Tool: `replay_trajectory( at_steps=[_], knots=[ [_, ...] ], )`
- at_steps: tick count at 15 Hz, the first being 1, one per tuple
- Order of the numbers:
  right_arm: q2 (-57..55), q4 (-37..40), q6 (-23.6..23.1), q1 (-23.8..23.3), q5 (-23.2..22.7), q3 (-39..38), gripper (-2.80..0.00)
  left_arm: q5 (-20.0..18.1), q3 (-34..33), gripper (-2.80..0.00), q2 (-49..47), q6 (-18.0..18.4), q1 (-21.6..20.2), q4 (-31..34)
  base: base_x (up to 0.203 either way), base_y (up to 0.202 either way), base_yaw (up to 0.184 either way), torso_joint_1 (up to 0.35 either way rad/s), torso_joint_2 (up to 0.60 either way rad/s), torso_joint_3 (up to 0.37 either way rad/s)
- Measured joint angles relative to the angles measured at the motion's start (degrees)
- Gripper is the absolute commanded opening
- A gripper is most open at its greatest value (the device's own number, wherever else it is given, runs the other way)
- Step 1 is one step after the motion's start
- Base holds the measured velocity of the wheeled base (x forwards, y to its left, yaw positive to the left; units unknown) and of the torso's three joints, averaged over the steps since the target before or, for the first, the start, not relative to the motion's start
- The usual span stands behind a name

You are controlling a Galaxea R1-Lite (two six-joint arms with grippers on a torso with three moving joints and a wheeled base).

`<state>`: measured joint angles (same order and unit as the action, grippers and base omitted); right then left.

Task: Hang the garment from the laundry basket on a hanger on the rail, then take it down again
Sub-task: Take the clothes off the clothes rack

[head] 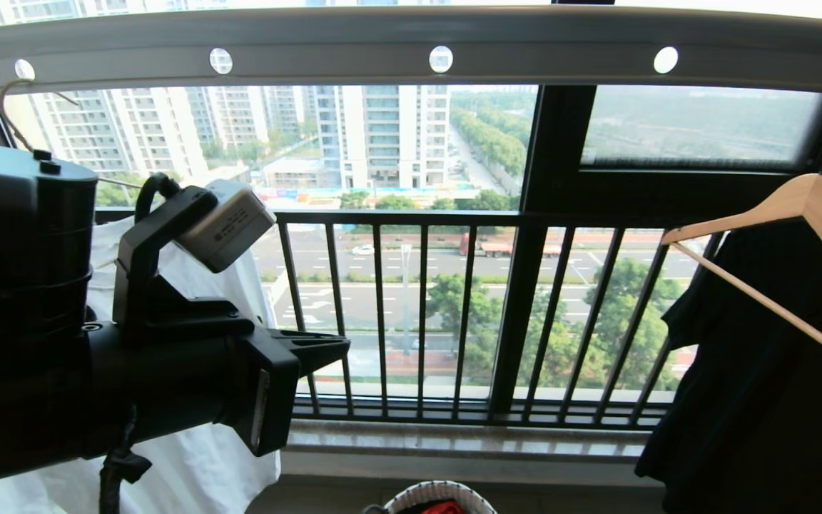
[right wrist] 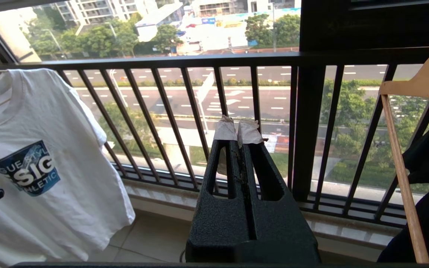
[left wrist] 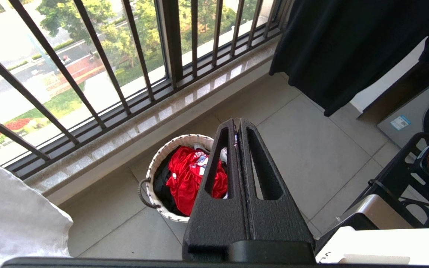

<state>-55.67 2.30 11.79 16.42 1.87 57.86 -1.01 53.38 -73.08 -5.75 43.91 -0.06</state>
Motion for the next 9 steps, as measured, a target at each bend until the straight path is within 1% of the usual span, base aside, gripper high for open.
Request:
replay_trajectory(
  at_steps=[3, 9],
  knots=[
    [1.11, 1.6, 0.02, 0.0, 0.01, -0.04, -2.8, 1.53, -0.02, -2.8, 1.24, 0.0, 0.02, 0.05, 0.0, 0.0, 0.0, 0.0, 0.0, 0.0],
    [3.79, 4.7, 0.1, -0.03, 0.09, -0.44, -2.8, 1.78, -1.8, -2.8, 4.43, -0.09, -0.01, 0.13, 0.0, 0.0, 0.0, 0.0, 0.0, 0.0]
  ],
)
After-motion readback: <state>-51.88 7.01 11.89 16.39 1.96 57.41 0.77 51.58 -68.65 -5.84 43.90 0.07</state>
